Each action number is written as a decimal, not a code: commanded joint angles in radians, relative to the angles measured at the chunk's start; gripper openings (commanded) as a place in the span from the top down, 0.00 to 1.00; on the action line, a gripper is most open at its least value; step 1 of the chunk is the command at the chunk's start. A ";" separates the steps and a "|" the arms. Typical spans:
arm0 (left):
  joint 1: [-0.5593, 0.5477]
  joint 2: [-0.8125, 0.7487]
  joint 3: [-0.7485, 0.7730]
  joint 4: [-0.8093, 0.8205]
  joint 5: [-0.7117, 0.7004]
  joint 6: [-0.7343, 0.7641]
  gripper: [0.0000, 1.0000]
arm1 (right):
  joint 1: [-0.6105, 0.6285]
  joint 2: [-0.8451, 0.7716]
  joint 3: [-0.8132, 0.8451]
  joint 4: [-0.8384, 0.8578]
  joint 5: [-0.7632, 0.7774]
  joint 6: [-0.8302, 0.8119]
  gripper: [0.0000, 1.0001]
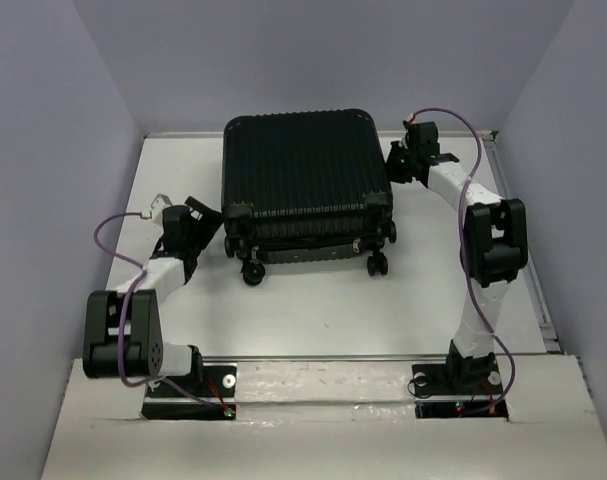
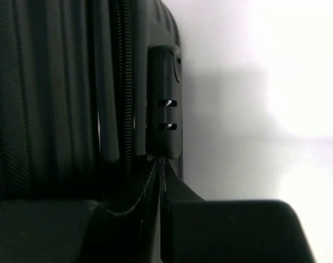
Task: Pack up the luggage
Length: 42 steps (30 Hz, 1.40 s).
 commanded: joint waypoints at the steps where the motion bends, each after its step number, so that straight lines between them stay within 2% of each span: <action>1: -0.164 -0.208 -0.140 -0.019 -0.010 0.075 0.01 | 0.093 0.076 0.208 0.046 -0.374 0.039 0.88; 3: -0.256 -0.333 -0.197 -0.065 -0.088 0.061 0.01 | 0.093 0.142 0.391 -0.012 -0.412 0.051 0.79; 4: -0.279 -0.376 -0.211 -0.093 -0.108 0.051 0.01 | 0.093 0.193 0.450 -0.036 -0.420 0.053 0.64; 6: -0.316 -0.499 -0.243 -0.122 -0.138 0.022 0.01 | 0.093 0.248 0.568 -0.086 -0.440 0.063 0.48; 7: -0.345 -0.539 -0.268 -0.142 -0.142 0.011 0.01 | 0.093 0.276 0.625 -0.124 -0.472 0.068 0.37; 8: -0.357 -0.618 -0.277 -0.163 -0.153 -0.009 0.01 | 0.093 0.315 0.718 -0.135 -0.489 0.073 0.32; 10: -0.391 -0.696 -0.286 -0.216 -0.191 -0.031 0.01 | 0.068 0.342 0.789 -0.146 -0.535 0.090 0.21; 13: -0.408 -0.828 -0.271 -0.262 -0.217 -0.035 0.02 | 0.038 0.362 0.880 -0.146 -0.605 0.134 0.12; 16: -0.411 -0.885 -0.218 -0.305 -0.230 0.000 0.02 | 0.015 0.304 0.865 -0.146 -0.616 0.123 0.08; 18: -0.411 -0.880 -0.185 -0.317 -0.214 0.021 0.02 | 0.005 0.249 0.821 -0.146 -0.604 0.067 0.08; 21: -0.414 -0.852 -0.133 -0.312 -0.181 0.057 0.01 | 0.005 0.095 0.672 -0.141 -0.587 -0.013 0.19; 22: -0.414 -0.846 -0.127 -0.308 -0.171 0.064 0.01 | 0.005 0.046 0.614 -0.133 -0.599 -0.030 0.26; 23: -0.416 -0.833 -0.125 -0.303 -0.161 0.066 0.01 | 0.019 -0.066 0.460 -0.097 -0.599 -0.047 0.43; 24: -0.416 -0.829 -0.127 -0.297 -0.139 0.066 0.01 | 0.030 -0.130 0.367 -0.065 -0.590 -0.074 0.56; 25: -0.420 -0.825 -0.133 -0.283 -0.110 0.066 0.01 | 0.065 -0.263 0.172 0.004 -0.554 -0.103 0.71; 26: -0.425 -0.825 -0.135 -0.279 -0.110 0.067 0.01 | 0.086 -0.264 0.170 0.038 -0.531 -0.104 0.77; 27: -0.430 -0.819 -0.138 -0.276 -0.078 0.070 0.01 | 0.109 -0.388 -0.011 0.069 -0.509 -0.122 0.82; 28: -0.436 -0.814 -0.136 -0.274 -0.061 0.074 0.01 | 0.131 -0.446 -0.093 0.095 -0.485 -0.128 0.86; 29: -0.454 -0.805 -0.135 -0.274 -0.009 0.083 0.01 | 0.186 -0.551 -0.258 0.173 -0.468 -0.130 0.88; 31: -0.489 -0.797 -0.127 -0.266 0.017 0.089 0.01 | 0.247 -0.639 -0.405 0.266 -0.407 -0.125 0.88; 32: -0.546 -0.794 -0.122 -0.266 0.013 0.090 0.01 | 0.308 -0.679 -0.472 0.293 -0.377 -0.119 0.88; 33: -0.580 -0.793 -0.121 -0.266 0.001 0.090 0.01 | 0.326 -0.716 -0.602 0.348 -0.350 -0.089 0.88; 36: -0.714 -0.768 -0.099 -0.260 -0.036 0.081 0.01 | 0.352 -0.843 -0.811 0.492 -0.329 -0.020 0.88; 40: -0.877 -0.696 -0.063 -0.240 -0.125 0.066 0.01 | 0.363 -0.887 -0.972 0.644 -0.349 0.018 0.83; 42: -0.949 -0.638 -0.029 -0.236 -0.164 0.064 0.01 | 0.372 -0.876 -0.999 0.686 -0.349 0.022 0.81</action>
